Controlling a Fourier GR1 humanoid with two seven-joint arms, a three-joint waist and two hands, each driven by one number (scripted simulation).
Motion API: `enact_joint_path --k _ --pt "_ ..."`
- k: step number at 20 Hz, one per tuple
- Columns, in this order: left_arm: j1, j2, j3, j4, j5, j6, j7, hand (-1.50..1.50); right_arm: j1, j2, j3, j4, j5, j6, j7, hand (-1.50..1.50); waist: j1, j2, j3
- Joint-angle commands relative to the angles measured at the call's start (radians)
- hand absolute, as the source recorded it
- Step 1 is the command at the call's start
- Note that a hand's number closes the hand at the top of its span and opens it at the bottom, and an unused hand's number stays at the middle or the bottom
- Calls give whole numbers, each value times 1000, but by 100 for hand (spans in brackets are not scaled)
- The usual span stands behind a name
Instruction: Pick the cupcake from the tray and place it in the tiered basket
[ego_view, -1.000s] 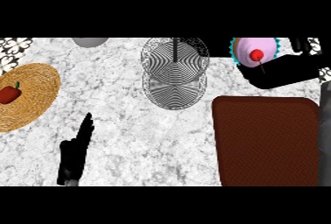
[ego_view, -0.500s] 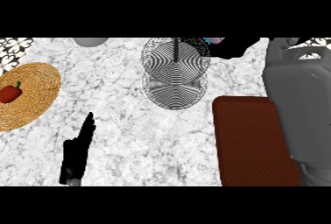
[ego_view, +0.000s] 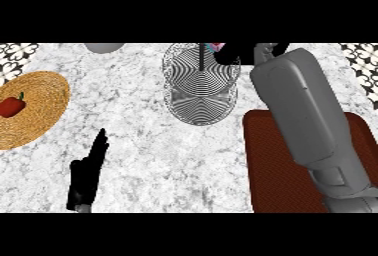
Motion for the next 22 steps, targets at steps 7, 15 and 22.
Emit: enact_joint_path --k 7,15,22 --pt "-10 -39 -9 30 -26 28 -30 0 -16 125 -145 236 -101 -198 -108 150 2 3 1" --pt "41 -27 -25 -51 -28 14 13 0 19 130 -254 302 -323 -312 -303 -150 13 3 1" --pt "17 3 14 -35 -17 -1 21 0 8 90 -335 211 -395 -430 -355 -150 -12 -4 1"
